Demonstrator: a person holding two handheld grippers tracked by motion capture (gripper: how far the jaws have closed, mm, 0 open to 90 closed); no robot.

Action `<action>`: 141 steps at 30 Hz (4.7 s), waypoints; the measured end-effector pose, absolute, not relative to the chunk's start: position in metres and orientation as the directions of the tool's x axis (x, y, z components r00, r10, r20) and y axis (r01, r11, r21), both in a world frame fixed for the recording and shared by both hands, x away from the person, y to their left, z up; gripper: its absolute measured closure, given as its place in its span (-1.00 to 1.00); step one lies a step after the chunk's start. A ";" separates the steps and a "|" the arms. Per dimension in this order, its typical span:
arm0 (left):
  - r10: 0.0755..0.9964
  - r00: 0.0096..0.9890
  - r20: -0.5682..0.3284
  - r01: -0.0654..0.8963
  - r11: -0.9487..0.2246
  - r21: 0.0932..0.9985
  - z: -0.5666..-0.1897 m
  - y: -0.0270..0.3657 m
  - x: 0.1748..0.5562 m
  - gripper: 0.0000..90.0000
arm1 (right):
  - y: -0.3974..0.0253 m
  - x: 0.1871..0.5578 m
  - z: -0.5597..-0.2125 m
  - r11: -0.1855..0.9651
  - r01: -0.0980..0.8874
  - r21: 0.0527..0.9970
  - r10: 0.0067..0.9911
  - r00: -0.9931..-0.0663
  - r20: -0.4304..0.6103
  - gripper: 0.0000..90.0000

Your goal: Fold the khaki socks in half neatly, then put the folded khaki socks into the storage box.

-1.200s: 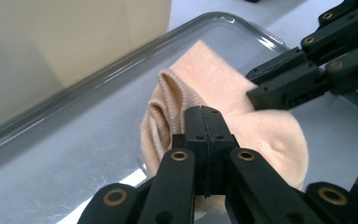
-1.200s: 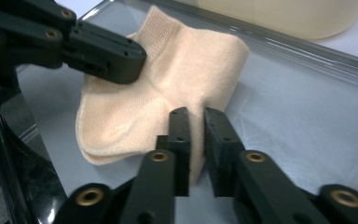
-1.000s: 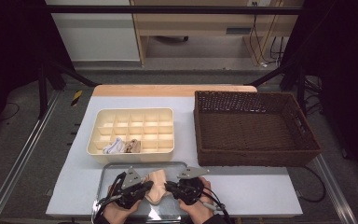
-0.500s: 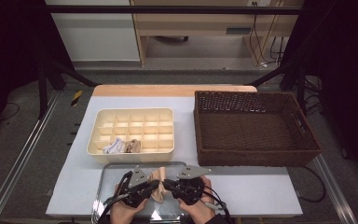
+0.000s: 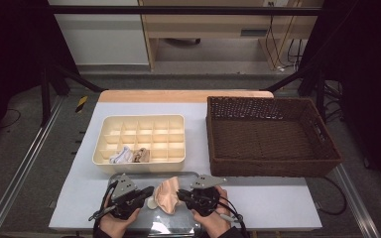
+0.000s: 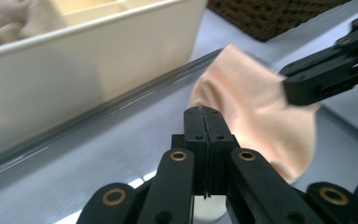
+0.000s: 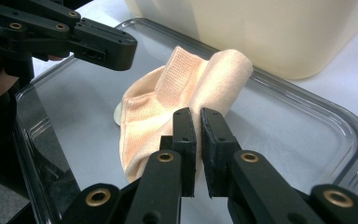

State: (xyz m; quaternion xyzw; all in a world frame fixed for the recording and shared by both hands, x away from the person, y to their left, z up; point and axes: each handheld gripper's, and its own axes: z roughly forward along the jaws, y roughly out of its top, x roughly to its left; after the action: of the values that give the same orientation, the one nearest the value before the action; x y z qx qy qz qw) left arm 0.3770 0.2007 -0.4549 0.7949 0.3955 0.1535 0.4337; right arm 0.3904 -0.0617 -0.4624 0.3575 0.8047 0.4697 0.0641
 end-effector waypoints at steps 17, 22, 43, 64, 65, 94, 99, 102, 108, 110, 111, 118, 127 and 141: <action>0.760 0.642 -0.102 0.536 -0.350 0.769 -0.471 0.198 0.380 0.99 | -0.050 0.392 -0.455 0.350 0.486 0.801 0.601 -0.773 0.206 0.89; 0.760 0.641 -0.111 0.541 -0.344 0.767 -0.472 0.198 0.381 0.99 | -0.041 0.392 -0.451 0.373 0.471 0.799 0.578 -0.792 0.197 0.88; 0.769 0.627 -0.122 0.538 -0.314 0.782 -0.466 0.205 0.384 0.99 | -0.008 0.393 -0.467 0.457 0.435 0.776 0.494 -0.850 0.186 0.85; 0.741 0.664 -0.095 0.424 -0.270 0.865 -0.435 0.192 0.388 0.31 | -0.008 0.388 -0.471 0.437 0.411 0.800 0.497 -0.852 0.167 0.83; 0.741 0.666 -0.089 0.423 -0.277 0.863 -0.435 0.190 0.388 0.27 | -0.008 0.388 -0.471 0.435 0.411 0.801 0.496 -0.852 0.168 0.83; 0.771 0.629 -0.104 0.524 -0.321 0.789 -0.463 0.197 0.379 0.16 | -0.041 0.389 -0.452 0.357 0.446 0.821 0.592 -0.788 0.170 0.71; 0.763 0.637 -0.108 0.528 -0.330 0.783 -0.465 0.194 0.377 0.14 | -0.038 0.388 -0.458 0.356 0.459 0.814 0.602 -0.779 0.177 0.68; 0.759 0.642 -0.109 0.528 -0.334 0.781 -0.466 0.192 0.377 0.10 | -0.037 0.387 -0.471 0.381 0.478 0.791 0.612 -0.772 0.171 0.72; 0.757 0.636 -0.151 0.532 -0.289 0.795 -0.467 0.192 0.379 -0.02 | -0.042 0.385 -0.478 0.347 0.491 0.799 0.617 -0.761 0.201 0.77; 0.753 0.637 -0.165 0.540 -0.284 0.792 -0.466 0.190 0.381 -0.05 | -0.042 0.385 -0.479 0.346 0.488 0.801 0.616 -0.762 0.199 0.77; 0.749 0.642 -0.165 0.540 -0.290 0.790 -0.467 0.189 0.382 -0.06 | -0.042 0.385 -0.479 0.344 0.488 0.802 0.616 -0.762 0.200 0.77; 0.728 0.660 -0.186 0.555 -0.306 0.773 -0.471 0.183 0.383 0.11 | -0.043 0.385 -0.481 0.335 0.495 0.802 0.615 -0.759 0.211 0.78; 0.721 0.670 -0.175 0.553 -0.328 0.766 -0.468 0.177 0.380 0.51 | -0.045 0.385 -0.480 0.331 0.501 0.800 0.616 -0.757 0.220 0.76; 0.701 0.677 -0.225 0.545 -0.271 0.794 -0.447 0.189 0.380 0.56 | -0.065 0.388 -0.462 0.289 0.490 0.822 0.637 -0.740 0.217 0.67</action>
State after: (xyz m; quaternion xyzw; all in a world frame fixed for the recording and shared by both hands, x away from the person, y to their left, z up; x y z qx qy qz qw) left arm 0.3801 0.1891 -0.4473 0.7926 0.3928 0.0851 0.4585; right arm 0.3879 -0.0654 -0.4618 0.3526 0.7992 0.4808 0.0764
